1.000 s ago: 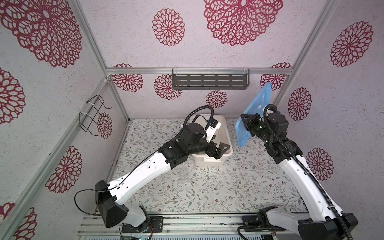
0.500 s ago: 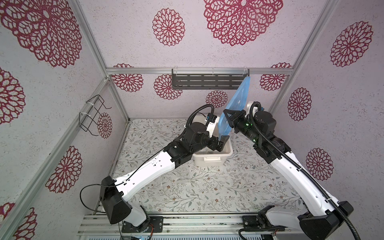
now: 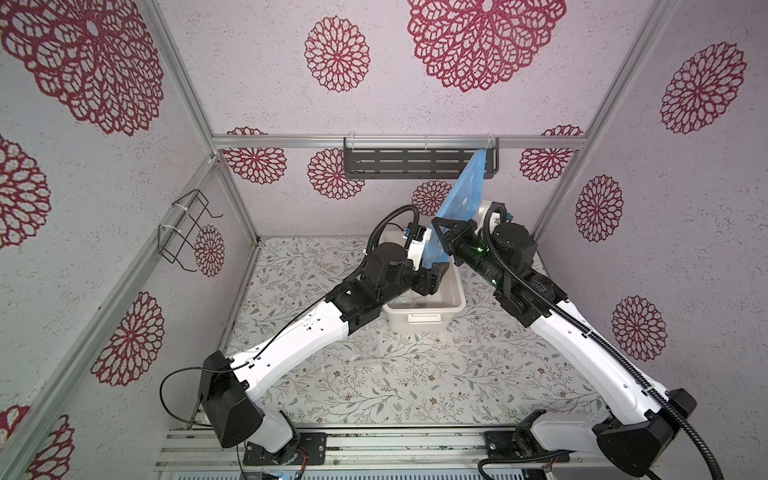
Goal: Organize the chemistry lab equipment
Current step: 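Bring the lid toward the left gripper and grasp its other edge with the left gripper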
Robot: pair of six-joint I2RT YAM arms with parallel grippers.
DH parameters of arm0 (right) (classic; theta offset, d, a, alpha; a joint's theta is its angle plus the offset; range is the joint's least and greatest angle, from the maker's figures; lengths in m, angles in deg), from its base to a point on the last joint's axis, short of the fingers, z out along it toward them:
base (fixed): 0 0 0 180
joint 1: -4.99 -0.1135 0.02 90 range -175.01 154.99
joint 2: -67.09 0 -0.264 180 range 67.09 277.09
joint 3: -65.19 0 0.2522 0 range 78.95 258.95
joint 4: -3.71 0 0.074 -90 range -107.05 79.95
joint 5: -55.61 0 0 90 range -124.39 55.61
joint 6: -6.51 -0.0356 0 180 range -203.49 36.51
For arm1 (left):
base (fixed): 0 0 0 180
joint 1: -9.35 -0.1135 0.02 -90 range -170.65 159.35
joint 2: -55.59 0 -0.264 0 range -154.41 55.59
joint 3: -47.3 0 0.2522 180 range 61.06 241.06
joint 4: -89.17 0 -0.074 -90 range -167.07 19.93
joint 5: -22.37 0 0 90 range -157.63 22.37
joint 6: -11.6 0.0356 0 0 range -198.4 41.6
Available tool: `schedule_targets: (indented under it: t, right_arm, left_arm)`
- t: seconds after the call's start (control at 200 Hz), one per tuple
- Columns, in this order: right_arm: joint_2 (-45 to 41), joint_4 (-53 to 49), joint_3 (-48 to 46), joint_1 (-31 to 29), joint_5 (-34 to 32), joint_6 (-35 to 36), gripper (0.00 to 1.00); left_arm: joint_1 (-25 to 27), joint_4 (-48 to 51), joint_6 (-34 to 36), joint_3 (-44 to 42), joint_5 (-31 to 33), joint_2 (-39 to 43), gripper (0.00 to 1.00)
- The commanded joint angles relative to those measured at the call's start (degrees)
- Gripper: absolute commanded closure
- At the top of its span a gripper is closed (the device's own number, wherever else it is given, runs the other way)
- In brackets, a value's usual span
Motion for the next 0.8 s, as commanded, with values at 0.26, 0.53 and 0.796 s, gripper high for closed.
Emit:
schedule_targets:
  t: [0.26,0.53,0.796]
  right_arm:
    - [-1.2,7.2,-2.2,-1.3,-1.5,0.3,1.0]
    - [-1.3,8.0,-4.4,-1.4,-1.8,0.4,0.92]
    - [-2.0,7.4,-5.5,-1.4,-2.9,1.0,0.79]
  left_arm:
    - [-2.4,-2.4,-5.8,-1.8,-0.9,3.3,0.57]
    - [-2.8,-2.9,-7.1,-3.2,0.1,4.0,0.78]
    - [-3.5,-3.0,-8.0,-4.7,2.6,6.1,0.85]
